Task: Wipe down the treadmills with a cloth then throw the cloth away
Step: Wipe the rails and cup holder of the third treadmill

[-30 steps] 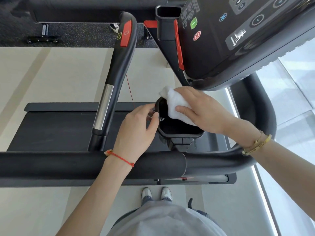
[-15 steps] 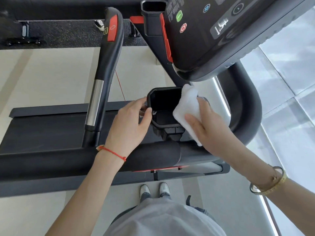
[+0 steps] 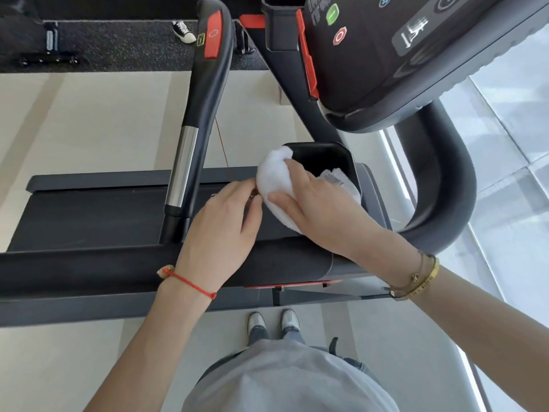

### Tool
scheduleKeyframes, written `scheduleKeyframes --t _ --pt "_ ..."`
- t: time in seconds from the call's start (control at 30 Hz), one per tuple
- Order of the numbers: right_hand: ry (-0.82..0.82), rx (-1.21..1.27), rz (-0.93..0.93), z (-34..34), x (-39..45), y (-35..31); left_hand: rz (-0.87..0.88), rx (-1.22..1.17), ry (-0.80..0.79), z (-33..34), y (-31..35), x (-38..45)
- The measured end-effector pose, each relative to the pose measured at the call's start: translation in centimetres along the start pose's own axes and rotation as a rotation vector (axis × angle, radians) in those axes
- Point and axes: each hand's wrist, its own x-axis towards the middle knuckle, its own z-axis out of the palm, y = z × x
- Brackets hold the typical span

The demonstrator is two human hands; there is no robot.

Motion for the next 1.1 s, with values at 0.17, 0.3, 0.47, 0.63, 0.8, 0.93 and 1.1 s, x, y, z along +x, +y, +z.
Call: scheduleKeyframes --t 0.17,0.3,0.47,0.63,0.8,0.93,1.1 --pt "0.005 0.106 -0.099 -0.6 -2.9 1.0 0.034 -0.006 -0.037 -0.5 0.0 -1.1" --pt "0.033 0.329 -0.081 -1.0 -4.1 0.6 0.066 -0.01 -0.049 -0.8 0.2 -2.2" --pt "0.124 0.477 -0.029 -1.4 -6.7 0.0 0.118 -0.023 -0.025 -1.6 0.1 -3.8" --pt "0.161 0.408 -0.072 -1.6 -10.0 -0.9 0.147 -0.006 0.071 -2.5 0.4 -6.4" --pt "0.187 0.25 -0.154 -1.3 -13.5 -1.8 0.152 0.022 0.17 -2.2 1.7 -10.8" --pt "0.147 0.318 -0.165 -0.3 -17.1 -2.4 0.102 0.013 0.24 -1.2 3.1 -15.5" --pt "0.004 0.388 -0.21 1.6 -21.3 -3.3 -0.068 0.023 0.263 0.2 4.2 -22.9"
